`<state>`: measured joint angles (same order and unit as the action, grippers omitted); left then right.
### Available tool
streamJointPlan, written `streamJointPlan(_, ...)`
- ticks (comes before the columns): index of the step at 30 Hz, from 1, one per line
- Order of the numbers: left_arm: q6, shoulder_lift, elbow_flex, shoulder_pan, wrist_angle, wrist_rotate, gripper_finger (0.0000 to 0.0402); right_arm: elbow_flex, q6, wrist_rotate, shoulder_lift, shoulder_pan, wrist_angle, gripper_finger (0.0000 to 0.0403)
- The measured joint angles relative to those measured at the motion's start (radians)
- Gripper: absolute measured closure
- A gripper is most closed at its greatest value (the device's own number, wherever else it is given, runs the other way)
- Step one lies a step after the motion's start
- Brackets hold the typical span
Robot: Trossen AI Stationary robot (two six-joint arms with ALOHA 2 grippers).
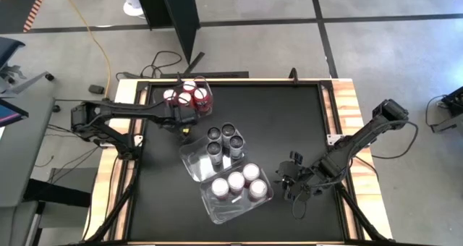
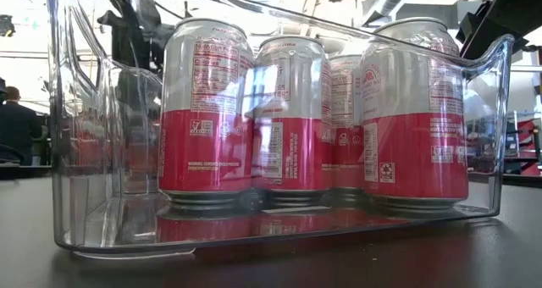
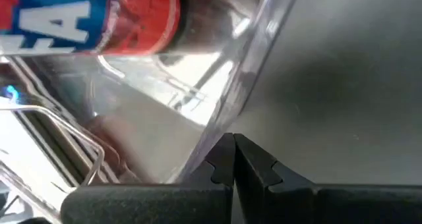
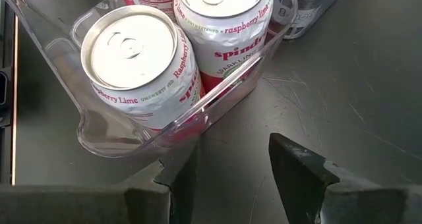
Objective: Sort soda cans
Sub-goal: Move the top transparent bin to the top left of the table
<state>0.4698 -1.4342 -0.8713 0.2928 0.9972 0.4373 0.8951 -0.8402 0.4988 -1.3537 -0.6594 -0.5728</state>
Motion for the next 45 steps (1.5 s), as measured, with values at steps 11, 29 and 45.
streamJointPlan(11, -0.011, 0.005, 0.075, 0.081, -0.062, -0.007, 0.0402, 0.0, 0.0, 0.0, 0.0, 0.001, 0.0, 0.0204)
streamJointPlan(29, -0.057, 0.006, 0.106, 0.206, -0.133, 0.006, 0.0402, 0.0, 0.001, 0.0, 0.0, 0.02, 0.001, 0.0204)
streamJointPlan(45, -0.09, 0.007, 0.125, 0.287, -0.131, 0.043, 0.0401, 0.0, -0.003, 0.0, 0.0, 0.02, 0.004, 0.0204)
